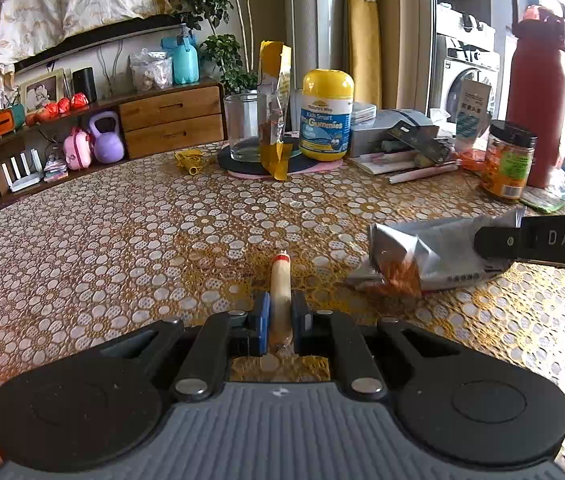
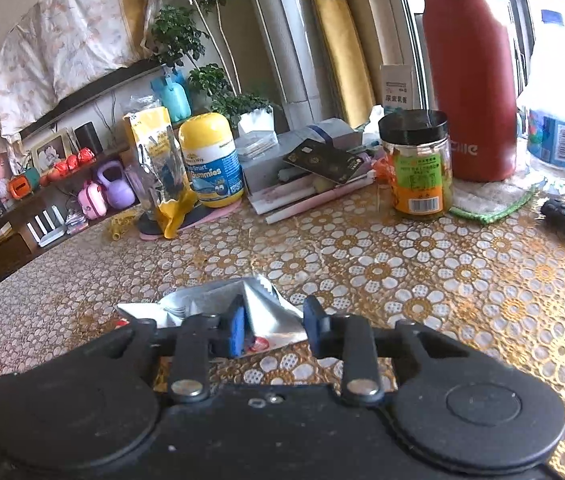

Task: Organize snacks

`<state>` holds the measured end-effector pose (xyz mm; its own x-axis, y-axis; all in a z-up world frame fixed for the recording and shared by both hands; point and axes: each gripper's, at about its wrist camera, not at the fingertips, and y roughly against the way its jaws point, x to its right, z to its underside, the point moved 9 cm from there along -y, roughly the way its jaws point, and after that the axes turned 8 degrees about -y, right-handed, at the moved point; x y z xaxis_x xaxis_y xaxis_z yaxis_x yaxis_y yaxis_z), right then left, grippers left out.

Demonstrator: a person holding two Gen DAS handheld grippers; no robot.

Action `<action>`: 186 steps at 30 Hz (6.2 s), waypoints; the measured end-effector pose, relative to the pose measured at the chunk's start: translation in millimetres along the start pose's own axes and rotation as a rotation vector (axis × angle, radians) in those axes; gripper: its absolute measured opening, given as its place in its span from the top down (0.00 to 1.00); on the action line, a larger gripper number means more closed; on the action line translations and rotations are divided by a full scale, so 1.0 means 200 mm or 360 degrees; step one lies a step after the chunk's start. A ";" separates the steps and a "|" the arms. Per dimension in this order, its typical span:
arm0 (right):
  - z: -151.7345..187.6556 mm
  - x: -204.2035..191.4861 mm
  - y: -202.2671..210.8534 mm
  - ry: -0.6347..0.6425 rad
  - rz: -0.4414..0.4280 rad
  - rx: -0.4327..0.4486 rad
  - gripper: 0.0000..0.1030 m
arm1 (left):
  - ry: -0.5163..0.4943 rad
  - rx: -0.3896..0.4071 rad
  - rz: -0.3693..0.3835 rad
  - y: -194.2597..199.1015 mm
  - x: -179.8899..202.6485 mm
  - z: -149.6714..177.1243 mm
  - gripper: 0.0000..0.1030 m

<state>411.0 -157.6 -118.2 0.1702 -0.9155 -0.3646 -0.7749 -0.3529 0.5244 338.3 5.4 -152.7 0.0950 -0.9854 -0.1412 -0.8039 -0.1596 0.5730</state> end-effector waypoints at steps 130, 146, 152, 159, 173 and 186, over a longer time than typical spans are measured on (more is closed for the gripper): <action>0.77 -2.09 0.74 0.1109 -0.0618 -0.0281 0.62 | 0.0412 -0.0228 -0.0345 1.22 -1.78 0.48 0.42; 0.72 -1.86 0.97 0.0943 -0.0655 -0.0156 0.34 | 0.0557 -0.0175 -0.0511 1.48 -1.60 0.58 0.16; 0.68 -1.75 1.04 0.0838 -0.0675 -0.0124 0.12 | 0.0613 -0.0120 -0.0562 1.61 -1.52 0.61 0.00; 0.65 -1.60 1.15 0.0734 -0.0694 -0.0075 0.00 | 0.0660 -0.0091 -0.0609 1.72 -1.40 0.66 0.00; 0.68 -1.33 1.26 0.0612 -0.0626 -0.0054 0.00 | 0.0622 -0.0026 -0.0625 1.83 -1.21 0.69 0.00; 0.73 -1.26 1.28 0.0595 -0.0610 -0.0055 0.00 | 0.0619 0.0016 -0.0654 1.87 -1.18 0.70 0.00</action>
<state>80.1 11.5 -3.6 0.6470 -0.7240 -0.2392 -0.5953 -0.6757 0.4348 -66.2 186.5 -18.4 0.6092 -0.7919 -0.0422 -0.6606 -0.5362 0.5255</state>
